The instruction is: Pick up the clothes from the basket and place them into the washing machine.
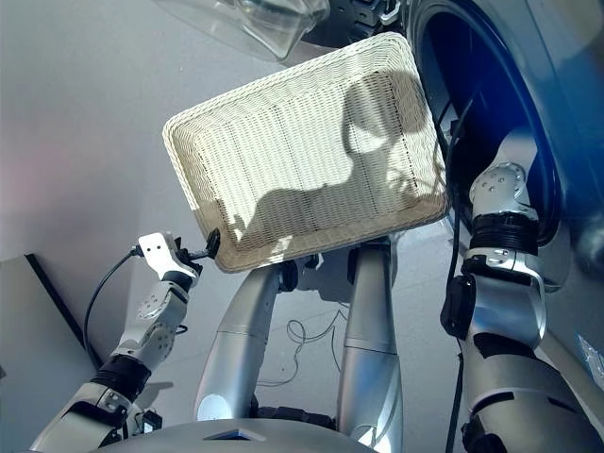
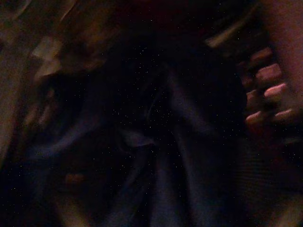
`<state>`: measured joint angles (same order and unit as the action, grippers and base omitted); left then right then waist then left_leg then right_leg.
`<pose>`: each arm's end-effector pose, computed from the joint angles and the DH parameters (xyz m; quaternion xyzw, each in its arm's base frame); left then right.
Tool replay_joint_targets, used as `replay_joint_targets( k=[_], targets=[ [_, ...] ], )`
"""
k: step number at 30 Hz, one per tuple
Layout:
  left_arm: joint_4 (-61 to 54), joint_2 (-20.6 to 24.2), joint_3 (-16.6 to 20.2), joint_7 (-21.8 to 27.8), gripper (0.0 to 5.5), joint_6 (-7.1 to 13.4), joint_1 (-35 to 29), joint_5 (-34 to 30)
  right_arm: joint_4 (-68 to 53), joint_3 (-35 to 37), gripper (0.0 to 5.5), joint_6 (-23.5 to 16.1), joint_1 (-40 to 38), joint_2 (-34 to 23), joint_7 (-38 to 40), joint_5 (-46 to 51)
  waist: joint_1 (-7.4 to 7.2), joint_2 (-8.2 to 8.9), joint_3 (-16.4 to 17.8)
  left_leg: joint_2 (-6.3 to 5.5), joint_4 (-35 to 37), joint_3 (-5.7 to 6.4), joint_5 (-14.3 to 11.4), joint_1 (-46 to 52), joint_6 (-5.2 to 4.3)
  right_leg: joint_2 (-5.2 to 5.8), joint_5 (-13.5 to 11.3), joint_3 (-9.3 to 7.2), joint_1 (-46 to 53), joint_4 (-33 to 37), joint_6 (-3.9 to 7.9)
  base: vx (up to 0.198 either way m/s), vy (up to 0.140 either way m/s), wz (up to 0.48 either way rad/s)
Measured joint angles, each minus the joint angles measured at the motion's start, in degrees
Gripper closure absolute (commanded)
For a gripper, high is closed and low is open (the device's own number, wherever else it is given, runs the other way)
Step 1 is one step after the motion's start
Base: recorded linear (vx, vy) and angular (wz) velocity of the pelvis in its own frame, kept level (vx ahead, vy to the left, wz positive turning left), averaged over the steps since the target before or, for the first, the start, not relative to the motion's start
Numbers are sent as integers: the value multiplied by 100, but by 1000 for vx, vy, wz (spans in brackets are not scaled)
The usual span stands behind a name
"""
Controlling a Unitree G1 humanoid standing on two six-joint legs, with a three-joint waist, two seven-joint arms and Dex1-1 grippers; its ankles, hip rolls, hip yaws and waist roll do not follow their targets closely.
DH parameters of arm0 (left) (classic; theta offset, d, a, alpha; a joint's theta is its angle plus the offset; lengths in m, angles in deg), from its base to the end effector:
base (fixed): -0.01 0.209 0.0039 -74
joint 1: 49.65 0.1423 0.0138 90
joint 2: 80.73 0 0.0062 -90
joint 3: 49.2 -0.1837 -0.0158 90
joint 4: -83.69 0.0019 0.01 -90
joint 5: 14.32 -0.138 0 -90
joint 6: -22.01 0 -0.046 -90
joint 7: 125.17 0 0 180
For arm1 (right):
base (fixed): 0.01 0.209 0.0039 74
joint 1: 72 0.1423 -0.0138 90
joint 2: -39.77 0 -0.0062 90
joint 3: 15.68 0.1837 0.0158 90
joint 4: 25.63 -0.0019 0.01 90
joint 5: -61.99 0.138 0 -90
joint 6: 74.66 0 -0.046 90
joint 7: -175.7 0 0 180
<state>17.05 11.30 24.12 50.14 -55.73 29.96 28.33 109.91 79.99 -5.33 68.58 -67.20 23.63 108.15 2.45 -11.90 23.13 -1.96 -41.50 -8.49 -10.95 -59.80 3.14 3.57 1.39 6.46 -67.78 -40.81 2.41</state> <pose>0.2278 0.1744 0.0121 -0.1721 0.0677 -0.0021 0.9828 0.3273 -0.2783 0.2027 0.2409 -0.2377 -0.3505 0.8733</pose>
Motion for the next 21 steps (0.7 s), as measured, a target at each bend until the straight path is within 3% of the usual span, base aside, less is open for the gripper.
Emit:
replay_joint_targets(
  k=[6, 12, 14, 17, 21],
  targets=[
    [-100, 55, 30, 296, 0, -37, 130, 36, -42, -1018, 0, 633, -645, 120, -1429, 154, -103, 35, -15, 32, -21, 197, -17, 96, -27, 6, 4, -193, 239, 111, -36, 0, 0, 0],
    [126, 113, 191, 546, 0, -147, 481, 50, -183, -1586, 0, 1024, -1366, 433, -2255, 5, -154, 519, -257, 32, 278, 284, 32, 352, -89, 27, 3, -327, 510, 327, -75, 9, -3, 18],
    [359, 41, 259, 631, 0, -157, 488, 50, -257, -1763, 0, 1077, -1603, 446, -2465, -222, -216, 527, -258, -12, 514, 443, 137, 597, -133, 102, -32, -490, 826, 532, -82, 47, -16, 280],
    [562, 57, 369, 673, 0, -168, 538, 36, -320, -1983, 0, 1192, -1943, 589, -2682, -517, -212, 719, -358, -29, 946, 538, 268, 1006, -175, 141, -55, -632, 1217, 840, -120, 59, -11, 181],
    [782, 33, 399, 697, 0, -202, 545, -56, -357, -2145, 0, 1278, -2275, 705, -2801, -1026, -198, 775, -387, -16, 1481, 644, 430, 1592, -211, 190, -87, -832, 1810, 1235, -167, 65, -14, 192]
  ],
)
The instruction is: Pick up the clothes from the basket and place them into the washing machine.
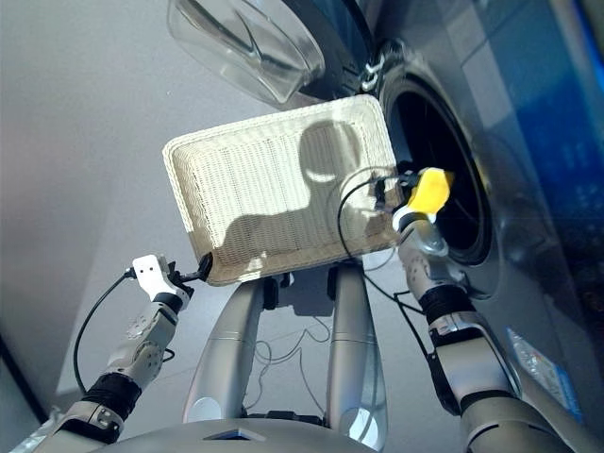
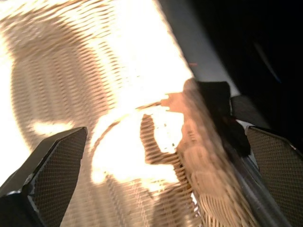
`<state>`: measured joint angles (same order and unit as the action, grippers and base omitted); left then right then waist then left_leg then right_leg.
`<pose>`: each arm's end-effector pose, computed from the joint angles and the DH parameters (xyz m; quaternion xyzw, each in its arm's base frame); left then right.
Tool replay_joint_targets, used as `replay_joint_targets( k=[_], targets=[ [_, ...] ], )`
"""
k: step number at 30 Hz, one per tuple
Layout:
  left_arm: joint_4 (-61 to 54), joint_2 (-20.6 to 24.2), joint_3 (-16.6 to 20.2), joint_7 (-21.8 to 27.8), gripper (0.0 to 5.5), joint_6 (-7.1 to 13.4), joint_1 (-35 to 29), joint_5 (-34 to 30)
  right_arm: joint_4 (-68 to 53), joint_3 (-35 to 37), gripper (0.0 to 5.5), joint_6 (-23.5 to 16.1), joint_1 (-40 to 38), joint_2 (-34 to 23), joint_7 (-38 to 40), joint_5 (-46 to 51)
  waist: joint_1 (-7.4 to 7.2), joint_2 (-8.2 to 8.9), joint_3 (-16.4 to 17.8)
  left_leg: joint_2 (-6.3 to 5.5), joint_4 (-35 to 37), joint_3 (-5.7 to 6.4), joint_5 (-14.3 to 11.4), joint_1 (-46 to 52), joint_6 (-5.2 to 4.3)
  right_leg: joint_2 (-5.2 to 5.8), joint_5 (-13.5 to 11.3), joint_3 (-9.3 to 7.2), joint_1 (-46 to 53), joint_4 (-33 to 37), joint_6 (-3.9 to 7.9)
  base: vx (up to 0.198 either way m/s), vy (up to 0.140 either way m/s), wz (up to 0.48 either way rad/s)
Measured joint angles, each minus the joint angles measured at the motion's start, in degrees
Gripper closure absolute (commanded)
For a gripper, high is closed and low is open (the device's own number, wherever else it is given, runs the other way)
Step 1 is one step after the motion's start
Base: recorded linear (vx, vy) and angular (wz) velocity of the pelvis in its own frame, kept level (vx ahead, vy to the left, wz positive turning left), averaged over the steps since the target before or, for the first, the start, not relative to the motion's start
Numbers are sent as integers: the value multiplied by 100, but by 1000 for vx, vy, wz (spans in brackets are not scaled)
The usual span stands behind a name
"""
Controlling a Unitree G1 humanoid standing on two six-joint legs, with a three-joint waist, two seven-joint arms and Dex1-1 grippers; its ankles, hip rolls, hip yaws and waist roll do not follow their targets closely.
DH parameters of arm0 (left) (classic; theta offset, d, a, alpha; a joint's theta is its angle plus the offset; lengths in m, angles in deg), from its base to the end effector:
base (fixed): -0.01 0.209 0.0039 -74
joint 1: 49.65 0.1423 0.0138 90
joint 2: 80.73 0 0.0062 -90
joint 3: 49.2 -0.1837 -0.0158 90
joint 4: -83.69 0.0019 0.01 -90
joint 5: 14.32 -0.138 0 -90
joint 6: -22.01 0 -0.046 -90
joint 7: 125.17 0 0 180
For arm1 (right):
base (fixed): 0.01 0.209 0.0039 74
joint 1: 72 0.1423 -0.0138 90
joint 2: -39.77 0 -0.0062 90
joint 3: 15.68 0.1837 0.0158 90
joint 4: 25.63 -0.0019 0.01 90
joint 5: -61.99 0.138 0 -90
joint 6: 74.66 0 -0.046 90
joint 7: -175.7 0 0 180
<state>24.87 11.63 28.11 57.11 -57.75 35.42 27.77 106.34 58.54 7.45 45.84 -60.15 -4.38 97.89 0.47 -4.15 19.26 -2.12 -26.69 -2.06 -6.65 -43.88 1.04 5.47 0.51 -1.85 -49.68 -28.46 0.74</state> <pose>0.1968 0.2022 -0.0253 -0.1663 0.1577 0.0196 0.9732 0.2835 -0.2211 0.0445 0.0226 0.0790 -0.0023 0.9966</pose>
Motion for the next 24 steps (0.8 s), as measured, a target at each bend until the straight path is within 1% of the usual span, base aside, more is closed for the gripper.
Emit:
replay_joint_targets(
  k=[1, 4, 6, 8, 9, 10, 11, 12, 13, 14, 15, 16, 19, 20, 21, 24],
  targets=[
    [71, -7, 9, 20, 0, -24, 0, -80, 5, -36, 0, 8, -141, 47, -24, -174, -5, 6, 0, 1, 123, 48, 29, 172, -11, 3, -3, -55, 186, 97, -5, 70, 3, 105],
    [363, -70, 63, 58, 0, -57, 13, -293, 5, -59, 0, 32, -532, 231, -64, -565, -11, 77, -24, 10, 508, 120, 111, 709, -26, -1, -6, -135, 706, 392, -10, 86, 8, 57],
    [599, -160, 121, 54, 0, -69, 68, -477, 31, -43, 0, 54, -865, 354, -59, -802, -13, 101, -25, 16, 783, 196, 157, 1178, -32, -2, -5, -249, 1190, 630, -6, 0, 31, 35],
    [801, -206, 158, 42, 0, -75, 119, -736, 115, -52, 0, 105, -1219, 481, -51, -1047, -34, 198, -51, 22, 1034, 206, 234, 1614, -32, 0, -11, -299, 1586, 825, -7, 40, 21, 12],
    [906, -226, 180, 29, 0, -75, 122, -865, 153, -24, 0, 134, -1301, 545, -41, -1101, -20, 232, -60, 31, 1155, 210, 264, 1778, -28, -5, -13, -313, 1748, 913, -4, 78, 32, 30],
    [1008, -240, 175, -12, 0, -84, 121, -1038, 215, -20, 0, 144, -1491, 601, -45, -1135, -51, 279, -59, 38, 1299, 214, 305, 2011, -27, -8, -41, -337, 1979, 1045, 3, 0, 0, 0],
    [1115, -260, 185, -44, 0, -88, 140, -1202, 265, 4, 0, 152, -1640, 662, -49, -1158, -14, 311, -71, 57, 1484, 215, 357, 2258, -24, -30, -84, -393, 2246, 1238, 10, 60, 35, 50],
    [1136, -244, 188, -68, 0, -85, 219, -1297, 286, -5, 0, 161, -1783, 722, -51, -1162, -27, 359, -119, 77, 1573, 210, 370, 2421, -24, -43, -91, -417, 2429, 1349, 15, 81, 63, -8],
    [1180, -210, 202, -73, 0, -81, 272, -1350, 296, 18, 0, 160, -1907, 791, -62, -1206, -25, 440, -180, 94, 1665, 199, 377, 2547, -17, -57, -93, -420, 2542, 1437, 20, 108, 83, -21],
    [1209, -202, 252, -85, 0, -92, 326, -1449, 346, 52, 0, 147, -2051, 869, -66, -1231, -38, 515, -230, 103, 1779, 203, 416, 2679, -19, -72, -117, -418, 2679, 1573, 50, 114, 57, -54],
    [1264, -208, 274, -92, 0, -103, 369, -1575, 452, 75, 0, 150, -2178, 942, -76, -1299, -44, 561, -259, 114, 1909, 197, 448, 2866, -20, -92, -192, -422, 2894, 1746, 27, 72, 45, -17],
    [1355, -211, 289, -94, 0, -114, 405, -1689, 584, 73, 0, 177, -2274, 989, -92, -1327, -31, 596, -285, 130, 2015, 199, 462, 3066, -19, -104, -211, -436, 3109, 1877, 44, 77, 39, -29],
    [1446, -213, 330, -147, 0, -157, 589, -2020, 863, 116, 0, 252, -2579, 1122, -135, -1519, -33, 668, -486, 141, 2267, 192, 476, 3499, 3, -128, -260, -446, 3573, 2216, 114, 71, 40, -49],
    [1464, -216, 346, -156, 0, -156, 633, -2092, 927, 121, 0, 268, -2670, 1152, -140, -1542, -45, 680, -561, 142, 2321, 188, 479, 3588, 8, -131, -302, -444, 3675, 2306, 101, 68, 33, -49],
    [1596, -225, 358, -160, 0, -167, 644, -2203, 1031, 211, 0, 276, -2741, 1219, -151, -1546, -38, 674, -599, 144, 2427, 183, 494, 3768, 20, -142, -348, -443, 3880, 2462, 113, 80, 38, -60],
    [1674, -225, 349, -154, 0, -194, 842, -2476, 1312, 252, 0, 294, -2975, 1351, -186, -1702, -54, 665, -920, 162, 2694, 160, 503, 4178, 31, -173, -397, -436, 4297, 2771, 143, 71, 33, -75]
  ],
)
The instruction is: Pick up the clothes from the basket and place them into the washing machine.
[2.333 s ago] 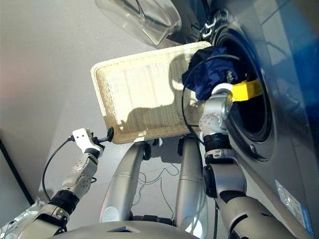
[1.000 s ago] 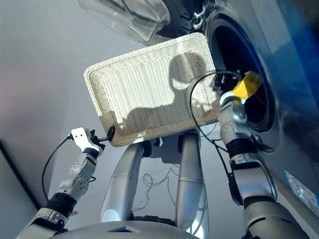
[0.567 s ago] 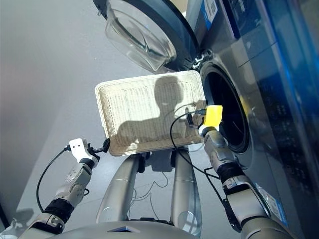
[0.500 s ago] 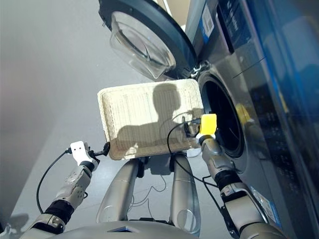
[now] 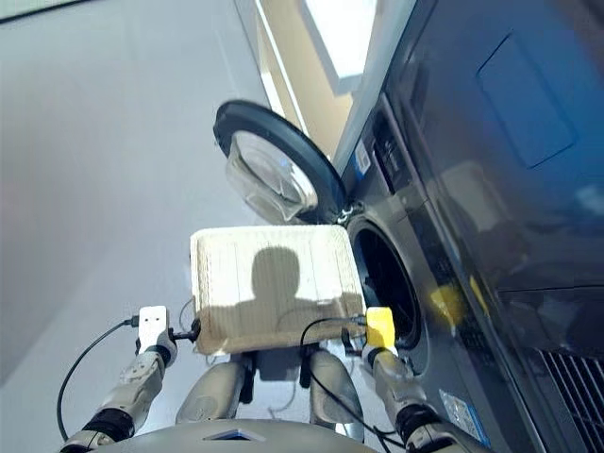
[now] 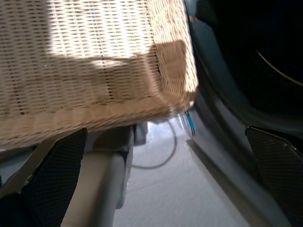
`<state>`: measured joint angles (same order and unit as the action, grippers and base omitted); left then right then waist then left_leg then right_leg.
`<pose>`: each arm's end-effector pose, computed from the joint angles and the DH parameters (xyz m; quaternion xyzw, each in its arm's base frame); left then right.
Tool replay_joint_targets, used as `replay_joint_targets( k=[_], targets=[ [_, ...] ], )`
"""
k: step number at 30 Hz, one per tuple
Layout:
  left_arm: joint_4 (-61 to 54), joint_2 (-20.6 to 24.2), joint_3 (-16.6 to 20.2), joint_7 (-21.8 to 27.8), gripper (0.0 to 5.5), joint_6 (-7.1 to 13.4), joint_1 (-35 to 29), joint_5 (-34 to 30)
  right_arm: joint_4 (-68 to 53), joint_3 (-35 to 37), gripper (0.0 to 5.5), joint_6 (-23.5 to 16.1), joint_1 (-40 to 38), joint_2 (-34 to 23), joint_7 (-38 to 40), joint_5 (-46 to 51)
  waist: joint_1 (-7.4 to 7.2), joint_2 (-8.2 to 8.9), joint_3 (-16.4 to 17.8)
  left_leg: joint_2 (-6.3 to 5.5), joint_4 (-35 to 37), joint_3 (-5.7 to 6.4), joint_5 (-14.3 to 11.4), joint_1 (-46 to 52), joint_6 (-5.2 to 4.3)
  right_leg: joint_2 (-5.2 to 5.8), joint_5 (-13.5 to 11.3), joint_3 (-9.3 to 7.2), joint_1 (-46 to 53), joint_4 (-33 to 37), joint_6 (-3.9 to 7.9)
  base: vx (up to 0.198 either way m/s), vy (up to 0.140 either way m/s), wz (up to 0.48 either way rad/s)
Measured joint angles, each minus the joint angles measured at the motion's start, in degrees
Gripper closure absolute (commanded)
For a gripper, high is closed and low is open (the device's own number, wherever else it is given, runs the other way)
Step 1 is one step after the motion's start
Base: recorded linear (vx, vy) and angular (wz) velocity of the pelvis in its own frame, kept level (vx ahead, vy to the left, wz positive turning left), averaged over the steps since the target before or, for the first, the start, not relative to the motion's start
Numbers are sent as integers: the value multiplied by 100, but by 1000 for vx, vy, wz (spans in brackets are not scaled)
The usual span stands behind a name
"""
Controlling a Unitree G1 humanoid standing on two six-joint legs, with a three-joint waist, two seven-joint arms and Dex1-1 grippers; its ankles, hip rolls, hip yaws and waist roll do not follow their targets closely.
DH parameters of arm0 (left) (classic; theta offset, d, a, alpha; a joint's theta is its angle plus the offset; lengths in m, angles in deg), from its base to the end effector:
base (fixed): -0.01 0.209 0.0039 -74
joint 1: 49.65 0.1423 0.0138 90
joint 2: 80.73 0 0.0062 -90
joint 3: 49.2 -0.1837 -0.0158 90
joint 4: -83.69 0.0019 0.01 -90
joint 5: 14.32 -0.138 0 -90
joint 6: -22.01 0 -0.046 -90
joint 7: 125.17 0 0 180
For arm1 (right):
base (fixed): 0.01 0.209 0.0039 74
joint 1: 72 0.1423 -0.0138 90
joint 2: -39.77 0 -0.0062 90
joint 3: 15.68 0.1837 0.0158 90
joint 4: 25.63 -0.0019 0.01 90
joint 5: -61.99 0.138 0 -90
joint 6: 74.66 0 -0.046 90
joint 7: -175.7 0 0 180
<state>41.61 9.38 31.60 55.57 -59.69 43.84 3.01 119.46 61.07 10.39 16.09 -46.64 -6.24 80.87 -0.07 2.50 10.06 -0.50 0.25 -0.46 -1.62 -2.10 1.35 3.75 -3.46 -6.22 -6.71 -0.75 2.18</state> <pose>0.1182 0.2208 -0.0853 0.0222 0.3694 0.0455 0.9279 0.1057 -0.1973 -0.1023 0.0044 0.4458 -0.0140 0.8950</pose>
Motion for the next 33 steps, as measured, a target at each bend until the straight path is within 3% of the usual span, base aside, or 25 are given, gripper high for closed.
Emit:
replay_joint_targets(
  k=[3, 10, 19, 33],
  targets=[
    [68, -3, -2, 20, 0, 0, 187, -205, 254, 77, 0, 83, -170, 99, -3, -190, 11, -20, -324, 30, 250, -115, 4, 385, 4, -43, -26, 47, 345, 245, 16, 73, 12, -133],
    [275, -119, 18, 19, 0, -10, 355, -343, 428, 246, 0, 97, -355, 191, -1, -293, 0, -86, -666, 39, 445, -152, 4, 790, 3, -71, -88, 78, 785, 532, 35, 0, 0, 0],
    [780, -269, 139, 136, 0, -248, 507, -308, 546, 367, 0, 205, -384, 193, -23, -292, -2, -104, -751, 48, 475, -144, -26, 1028, -35, -78, -74, 91, 1056, 557, 61, 0, 0, 0],
    [792, -412, 137, 131, 0, -258, 519, -183, 670, 649, 0, 200, -488, 311, 12, 213, -15, -94, -870, 50, 455, -142, -2, 1081, 2, -81, -77, 107, 1107, 552, 58, 0, 0, 0]
  ],
)
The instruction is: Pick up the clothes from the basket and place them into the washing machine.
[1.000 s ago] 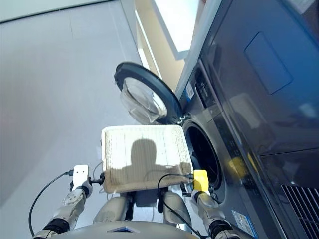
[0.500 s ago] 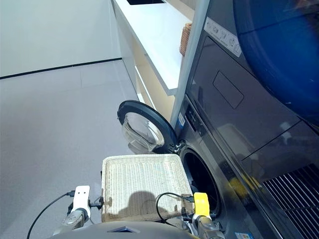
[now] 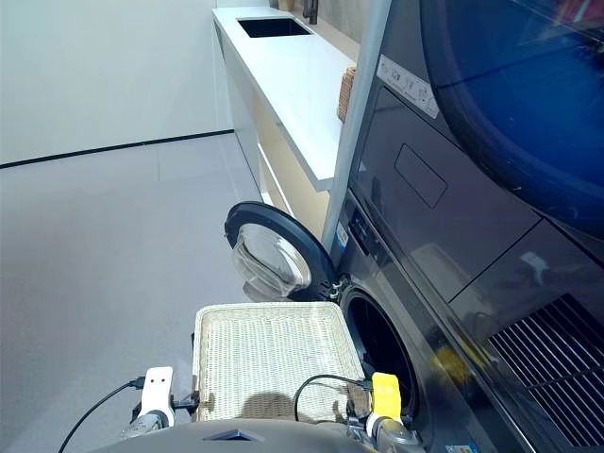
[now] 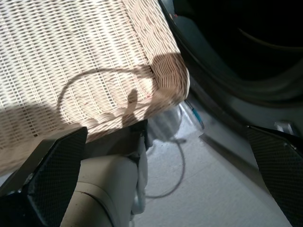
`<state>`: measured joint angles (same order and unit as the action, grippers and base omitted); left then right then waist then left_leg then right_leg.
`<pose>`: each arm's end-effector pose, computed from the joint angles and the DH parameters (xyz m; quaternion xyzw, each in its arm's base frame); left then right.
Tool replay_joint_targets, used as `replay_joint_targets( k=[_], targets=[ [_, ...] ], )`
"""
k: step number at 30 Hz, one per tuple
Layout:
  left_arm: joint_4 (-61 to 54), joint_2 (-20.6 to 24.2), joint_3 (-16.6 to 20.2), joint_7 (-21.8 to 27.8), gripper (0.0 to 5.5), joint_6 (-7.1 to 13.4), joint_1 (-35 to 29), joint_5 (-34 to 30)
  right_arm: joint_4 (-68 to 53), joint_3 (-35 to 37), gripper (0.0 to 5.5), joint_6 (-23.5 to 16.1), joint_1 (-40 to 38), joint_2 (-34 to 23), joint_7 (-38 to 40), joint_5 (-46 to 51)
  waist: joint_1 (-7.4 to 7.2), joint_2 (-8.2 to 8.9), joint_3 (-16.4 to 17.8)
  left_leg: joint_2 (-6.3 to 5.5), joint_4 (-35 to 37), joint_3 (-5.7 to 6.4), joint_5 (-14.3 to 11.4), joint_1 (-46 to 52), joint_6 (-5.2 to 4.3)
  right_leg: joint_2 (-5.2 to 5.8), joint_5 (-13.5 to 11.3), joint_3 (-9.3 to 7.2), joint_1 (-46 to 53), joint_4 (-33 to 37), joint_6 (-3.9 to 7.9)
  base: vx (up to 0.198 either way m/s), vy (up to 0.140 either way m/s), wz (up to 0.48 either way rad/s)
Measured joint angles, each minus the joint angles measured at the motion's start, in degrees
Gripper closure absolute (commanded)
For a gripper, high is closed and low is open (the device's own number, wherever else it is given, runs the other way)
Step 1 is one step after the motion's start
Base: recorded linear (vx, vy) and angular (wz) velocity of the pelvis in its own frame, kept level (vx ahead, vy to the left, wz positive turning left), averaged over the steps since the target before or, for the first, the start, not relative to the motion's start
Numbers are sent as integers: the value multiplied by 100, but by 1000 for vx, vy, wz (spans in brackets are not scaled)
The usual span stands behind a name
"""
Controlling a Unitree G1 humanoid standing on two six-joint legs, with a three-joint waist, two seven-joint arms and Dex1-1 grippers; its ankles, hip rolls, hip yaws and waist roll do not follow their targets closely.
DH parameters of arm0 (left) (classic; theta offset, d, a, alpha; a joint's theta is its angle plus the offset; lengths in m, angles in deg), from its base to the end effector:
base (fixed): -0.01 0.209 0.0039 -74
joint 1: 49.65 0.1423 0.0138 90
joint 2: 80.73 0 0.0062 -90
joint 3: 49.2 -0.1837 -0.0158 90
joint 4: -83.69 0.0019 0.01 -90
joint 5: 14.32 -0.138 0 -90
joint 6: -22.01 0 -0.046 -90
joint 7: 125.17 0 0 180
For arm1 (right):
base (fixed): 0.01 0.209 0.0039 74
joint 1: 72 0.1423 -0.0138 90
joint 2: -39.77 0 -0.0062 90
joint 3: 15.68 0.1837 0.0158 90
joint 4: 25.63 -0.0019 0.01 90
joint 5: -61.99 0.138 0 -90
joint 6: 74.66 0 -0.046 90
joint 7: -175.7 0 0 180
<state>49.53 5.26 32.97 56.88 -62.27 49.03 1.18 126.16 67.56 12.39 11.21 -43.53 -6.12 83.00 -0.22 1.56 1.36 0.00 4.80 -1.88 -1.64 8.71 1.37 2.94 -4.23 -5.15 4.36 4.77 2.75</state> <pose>0.0633 0.2085 -0.1105 -0.0062 0.4882 0.0546 0.8710 0.0562 -0.1971 -0.1187 0.0664 0.5325 -0.0904 0.8390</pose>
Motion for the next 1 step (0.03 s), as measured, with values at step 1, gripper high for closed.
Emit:
replay_joint_targets(
  k=[1],
  targets=[
    [1, 0, 0, -4, 0, 0, 0, 16, 3, 2, 0, 0, 0, 1, 9, 3, 0, 0, 0, 0, 0, -1, 0, 8, 0, 0, 0, 0, 6, 0, 0, 0, 0, 0]
  ],
)
